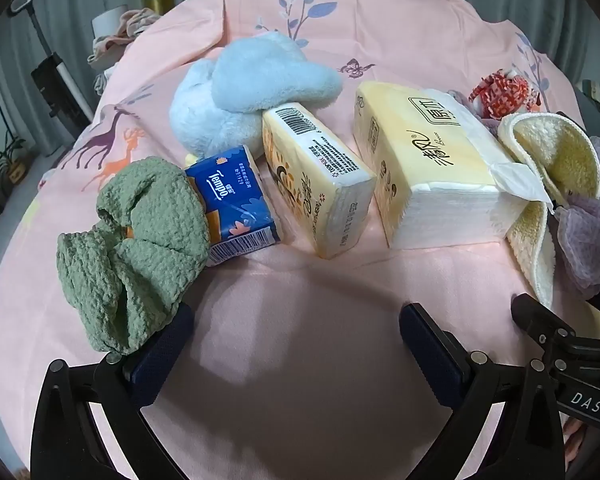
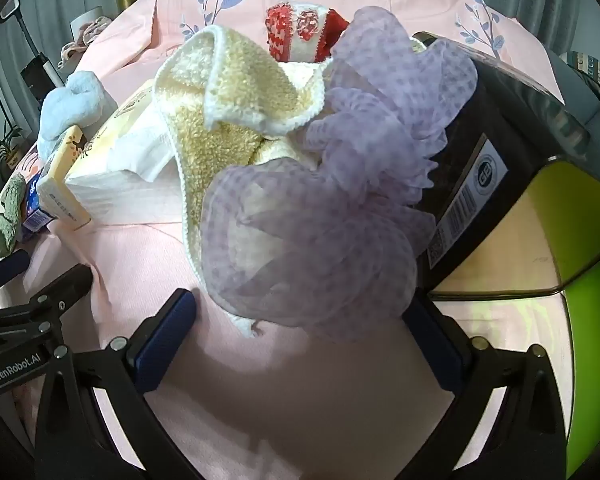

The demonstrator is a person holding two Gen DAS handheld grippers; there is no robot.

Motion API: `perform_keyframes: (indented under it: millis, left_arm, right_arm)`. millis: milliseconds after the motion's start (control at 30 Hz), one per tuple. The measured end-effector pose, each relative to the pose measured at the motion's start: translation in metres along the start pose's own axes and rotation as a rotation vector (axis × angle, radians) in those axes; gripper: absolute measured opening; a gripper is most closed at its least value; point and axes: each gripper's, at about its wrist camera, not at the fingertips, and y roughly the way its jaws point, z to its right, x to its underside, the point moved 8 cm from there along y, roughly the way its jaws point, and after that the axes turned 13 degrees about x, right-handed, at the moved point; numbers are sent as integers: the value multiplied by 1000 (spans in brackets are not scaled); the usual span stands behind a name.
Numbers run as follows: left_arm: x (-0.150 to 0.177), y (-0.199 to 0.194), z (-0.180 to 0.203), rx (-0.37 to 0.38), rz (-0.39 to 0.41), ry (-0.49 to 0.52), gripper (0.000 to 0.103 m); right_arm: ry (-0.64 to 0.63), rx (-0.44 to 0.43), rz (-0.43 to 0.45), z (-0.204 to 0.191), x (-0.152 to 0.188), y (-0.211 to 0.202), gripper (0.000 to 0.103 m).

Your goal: Organize soft objects

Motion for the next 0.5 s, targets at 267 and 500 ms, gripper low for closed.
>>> perform_keyframes:
  millis: [267, 500]
  left_arm:
    - [2, -2, -1, -9, -6, 5, 103]
    - [1, -1, 0, -14, -10, 8, 103]
  right_arm:
    - [13, -10, 10, 0, -2, -5, 102]
    - [23, -18, 9, 0, 0, -6, 102]
